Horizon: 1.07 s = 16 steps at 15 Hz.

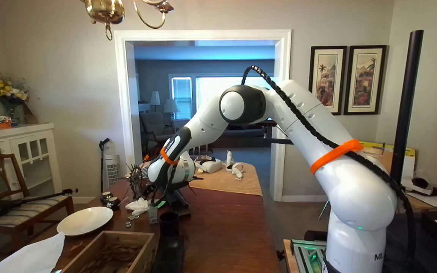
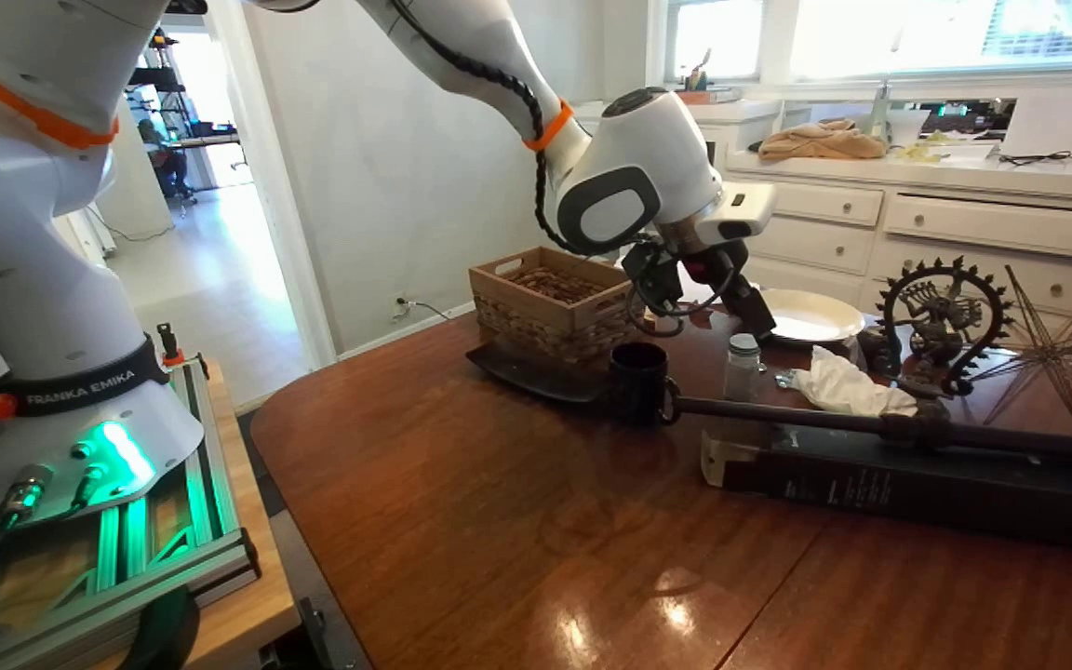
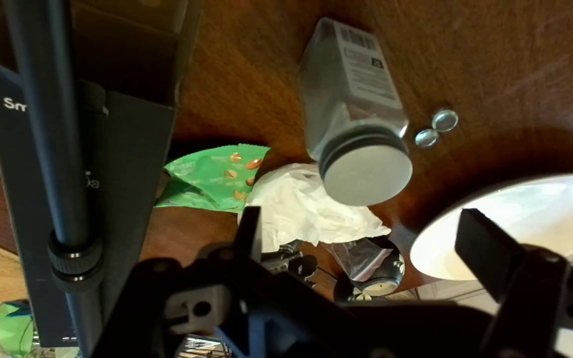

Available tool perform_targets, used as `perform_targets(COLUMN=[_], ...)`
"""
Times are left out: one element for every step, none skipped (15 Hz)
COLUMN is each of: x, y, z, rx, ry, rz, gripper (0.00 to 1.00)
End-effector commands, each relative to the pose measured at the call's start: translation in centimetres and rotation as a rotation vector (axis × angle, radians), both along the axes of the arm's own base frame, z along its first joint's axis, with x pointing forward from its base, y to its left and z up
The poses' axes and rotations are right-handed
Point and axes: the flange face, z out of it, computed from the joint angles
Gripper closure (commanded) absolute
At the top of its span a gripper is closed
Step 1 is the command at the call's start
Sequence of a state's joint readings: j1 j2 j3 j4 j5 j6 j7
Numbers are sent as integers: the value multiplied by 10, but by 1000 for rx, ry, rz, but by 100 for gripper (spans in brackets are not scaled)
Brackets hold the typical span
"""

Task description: Remove the cap off of the bottle

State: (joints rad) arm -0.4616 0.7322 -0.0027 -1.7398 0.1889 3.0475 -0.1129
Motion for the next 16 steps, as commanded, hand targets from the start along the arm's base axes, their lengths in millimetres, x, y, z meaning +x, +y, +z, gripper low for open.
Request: perform_targets(x=[-2,-2,-2,-2,-2,-2,-2,-2,-3,-3,-4,-5,-6,-7,-8,-9], y=[4,4,6,6,7,7,8,8,8,8,8,8,8,8,6,2], z=[-7,-8,-9,-10,-11,-11,-12,-12,-12,-13,-14,-14,-16,-16,-17,-18], rx=[12,10,9,4,3,2,2,2,1,1,1,1,1,-1,-1,-11], ry=[17,18,20,18,19,20,21,22,23,24,26,28,30,35,41,50], rz=[10,13,17,21,24,26,29,30,31,32,32,33,35,29,12,-10], gripper=[0,0,0,1,13,17,21,24,20,13,11,1,0,3,0,0])
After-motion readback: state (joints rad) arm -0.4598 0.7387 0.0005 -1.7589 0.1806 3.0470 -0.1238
